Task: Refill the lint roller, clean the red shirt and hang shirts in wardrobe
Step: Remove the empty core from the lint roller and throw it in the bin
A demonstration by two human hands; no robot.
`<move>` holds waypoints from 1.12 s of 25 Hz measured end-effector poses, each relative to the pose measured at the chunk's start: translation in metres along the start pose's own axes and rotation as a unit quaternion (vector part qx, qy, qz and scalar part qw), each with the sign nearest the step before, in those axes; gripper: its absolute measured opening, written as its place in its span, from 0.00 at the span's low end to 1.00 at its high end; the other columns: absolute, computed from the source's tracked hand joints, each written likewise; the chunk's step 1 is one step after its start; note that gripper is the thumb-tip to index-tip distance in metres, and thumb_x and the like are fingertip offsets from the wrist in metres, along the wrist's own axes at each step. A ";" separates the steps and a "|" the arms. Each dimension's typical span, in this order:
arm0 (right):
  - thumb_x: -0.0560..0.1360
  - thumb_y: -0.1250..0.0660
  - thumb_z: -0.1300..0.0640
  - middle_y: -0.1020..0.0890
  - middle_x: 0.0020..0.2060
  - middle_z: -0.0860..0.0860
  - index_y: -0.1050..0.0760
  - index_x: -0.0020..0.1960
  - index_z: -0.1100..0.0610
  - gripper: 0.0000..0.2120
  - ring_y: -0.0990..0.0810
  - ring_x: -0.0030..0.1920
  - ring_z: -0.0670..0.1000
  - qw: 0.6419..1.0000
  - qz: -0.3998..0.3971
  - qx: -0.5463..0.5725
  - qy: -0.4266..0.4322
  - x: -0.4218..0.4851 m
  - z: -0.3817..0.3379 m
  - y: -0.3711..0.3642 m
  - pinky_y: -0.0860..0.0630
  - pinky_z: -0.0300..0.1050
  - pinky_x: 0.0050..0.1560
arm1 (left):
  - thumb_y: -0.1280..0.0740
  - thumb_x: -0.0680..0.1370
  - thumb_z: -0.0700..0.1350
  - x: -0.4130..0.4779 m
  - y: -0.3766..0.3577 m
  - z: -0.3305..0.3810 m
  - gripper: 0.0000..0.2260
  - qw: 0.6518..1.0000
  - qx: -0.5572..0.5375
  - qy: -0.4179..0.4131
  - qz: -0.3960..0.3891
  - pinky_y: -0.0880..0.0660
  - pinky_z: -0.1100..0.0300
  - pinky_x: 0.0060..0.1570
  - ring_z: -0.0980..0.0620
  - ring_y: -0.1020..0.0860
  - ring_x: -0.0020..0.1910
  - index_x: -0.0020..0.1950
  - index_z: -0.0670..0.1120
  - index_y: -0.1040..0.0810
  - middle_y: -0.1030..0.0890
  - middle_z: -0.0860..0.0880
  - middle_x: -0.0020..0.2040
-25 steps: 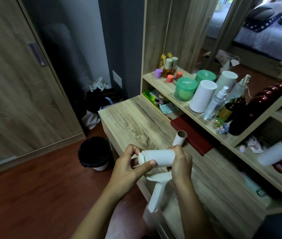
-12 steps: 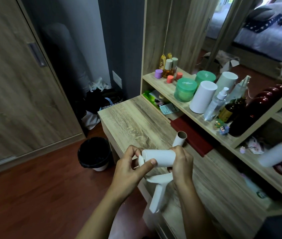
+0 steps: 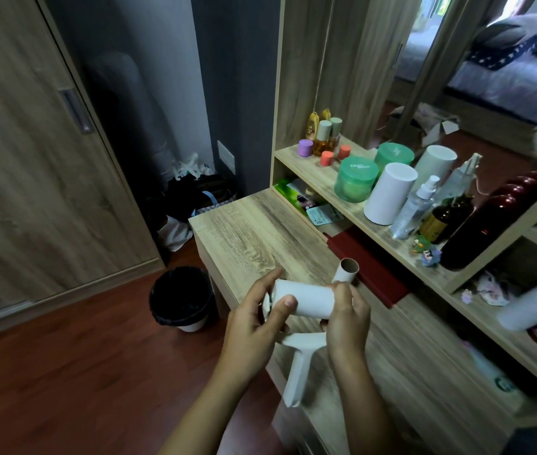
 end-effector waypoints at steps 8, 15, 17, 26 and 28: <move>0.65 0.44 0.48 0.23 0.37 0.54 0.27 0.32 0.52 0.10 0.21 0.44 0.59 1.000 -0.012 0.018 -0.017 -0.002 0.004 -0.006 0.27 0.52 0.39 | 0.32 0.72 0.54 -0.001 -0.001 0.010 0.19 0.999 -0.007 -0.009 0.044 0.25 0.70 0.32 0.72 0.22 0.40 0.62 0.60 0.29 0.24 0.66 0.58; 0.66 0.43 0.49 0.23 0.34 0.52 0.26 0.32 0.50 0.10 0.22 0.41 0.57 0.999 -0.028 -0.010 0.018 0.002 0.000 -0.004 0.28 0.50 0.37 | 0.37 0.77 0.51 0.001 -0.004 0.010 0.16 0.999 0.018 0.026 0.038 0.27 0.70 0.31 0.60 0.20 0.28 0.65 0.58 0.30 0.19 0.55 0.53; 0.66 0.43 0.50 0.24 0.31 0.50 0.27 0.33 0.54 0.10 0.24 0.38 0.54 0.996 -0.057 -0.044 0.048 0.003 -0.005 -0.001 0.29 0.49 0.36 | 0.40 0.75 0.51 0.003 -0.004 0.004 0.15 0.998 0.004 0.067 0.016 0.26 0.65 0.30 0.52 0.20 0.29 0.62 0.61 0.29 0.21 0.49 0.47; 0.68 0.50 0.50 0.25 0.38 0.50 0.32 0.44 0.49 0.10 0.29 0.34 0.49 0.975 -0.214 -0.034 0.047 -0.002 -0.009 -0.007 0.32 0.38 0.32 | 0.39 0.79 0.40 0.001 0.012 -0.002 0.05 0.982 -0.122 0.136 0.047 0.24 0.65 0.34 0.54 0.22 0.37 0.50 0.42 0.24 0.24 0.46 0.47; 0.71 0.47 0.48 0.24 0.41 0.48 0.28 0.48 0.48 0.12 0.27 0.34 0.45 0.968 -0.246 -0.016 0.044 -0.006 -0.011 -0.009 0.29 0.36 0.35 | 0.40 0.79 0.40 -0.002 0.014 -0.004 0.06 0.973 -0.151 0.152 0.083 0.23 0.65 0.33 0.54 0.21 0.35 0.49 0.43 0.25 0.24 0.45 0.48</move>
Point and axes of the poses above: each hand's wrist, its own x-axis towards the middle knuckle, its own y-axis out of the back of the hand, z = x × y, the point moved 3 cm from there along x, towards the middle knuckle
